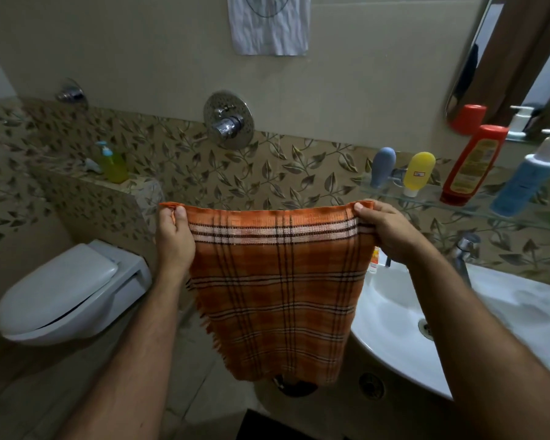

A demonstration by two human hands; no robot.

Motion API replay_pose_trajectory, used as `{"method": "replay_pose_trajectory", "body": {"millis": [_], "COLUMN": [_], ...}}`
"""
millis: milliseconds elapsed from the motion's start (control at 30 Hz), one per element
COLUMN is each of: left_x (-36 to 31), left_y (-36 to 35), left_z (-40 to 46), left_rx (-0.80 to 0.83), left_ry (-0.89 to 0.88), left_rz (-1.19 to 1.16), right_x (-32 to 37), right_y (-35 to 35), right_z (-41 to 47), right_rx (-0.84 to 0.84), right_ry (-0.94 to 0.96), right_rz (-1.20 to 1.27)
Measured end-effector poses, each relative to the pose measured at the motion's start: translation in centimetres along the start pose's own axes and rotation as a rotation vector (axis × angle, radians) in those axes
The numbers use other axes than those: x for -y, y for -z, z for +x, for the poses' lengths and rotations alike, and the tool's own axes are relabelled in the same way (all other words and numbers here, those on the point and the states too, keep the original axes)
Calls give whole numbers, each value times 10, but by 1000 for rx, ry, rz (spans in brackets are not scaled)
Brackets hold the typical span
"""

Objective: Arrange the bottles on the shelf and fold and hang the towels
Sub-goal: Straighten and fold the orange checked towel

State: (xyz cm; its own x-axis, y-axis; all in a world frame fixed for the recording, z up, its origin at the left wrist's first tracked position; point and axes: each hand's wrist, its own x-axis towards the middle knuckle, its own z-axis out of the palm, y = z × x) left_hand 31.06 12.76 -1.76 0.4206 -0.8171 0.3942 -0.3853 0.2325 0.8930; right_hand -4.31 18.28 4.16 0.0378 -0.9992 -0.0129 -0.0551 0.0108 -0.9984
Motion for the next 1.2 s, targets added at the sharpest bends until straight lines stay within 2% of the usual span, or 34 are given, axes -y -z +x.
{"method": "replay_pose_trajectory", "body": {"millis": [67, 133, 267, 367, 567, 733, 833, 933, 1000, 1100, 1200], "left_x": [-11, -23, -39, -40, -35, -22, 0, 27, 36, 33, 25], "left_y": [-5, -14, -27, -26, -18, -19, -25, -46, -61, -73, -75], "left_z": [6, 14, 28, 39, 43, 39, 20, -30, -58, -73, -67], "left_rx": [-10, -22, -29, 79, 457, 555, 667, 842, 942, 979, 779], "left_ry": [-12, 6, 164, 236, 527, 735, 830, 944, 931, 849, 651], "left_rz": [-21, -23, -127, -285, -482, -517, -661, -855, -1016, -1119, -988], "right_x": [5, 15, 38, 50, 55, 70, 82, 98, 104, 107, 106], "right_y": [-5, -3, 13, 22, -2, -41, -56, -64, -63, -53, -41], "right_z": [6, 13, 20, 23, 24, 23, 23, 21, 22, 24, 24], "right_rx": [-105, -119, 148, 260, 333, 98, -9, -33, -61, -127, -178], "right_ry": [11, -11, -168, -239, -108, -45, -46, -21, -17, -15, -25], "right_rz": [55, 5, -231, -413, 7, 164, 280, 344, 350, 329, 343]}}
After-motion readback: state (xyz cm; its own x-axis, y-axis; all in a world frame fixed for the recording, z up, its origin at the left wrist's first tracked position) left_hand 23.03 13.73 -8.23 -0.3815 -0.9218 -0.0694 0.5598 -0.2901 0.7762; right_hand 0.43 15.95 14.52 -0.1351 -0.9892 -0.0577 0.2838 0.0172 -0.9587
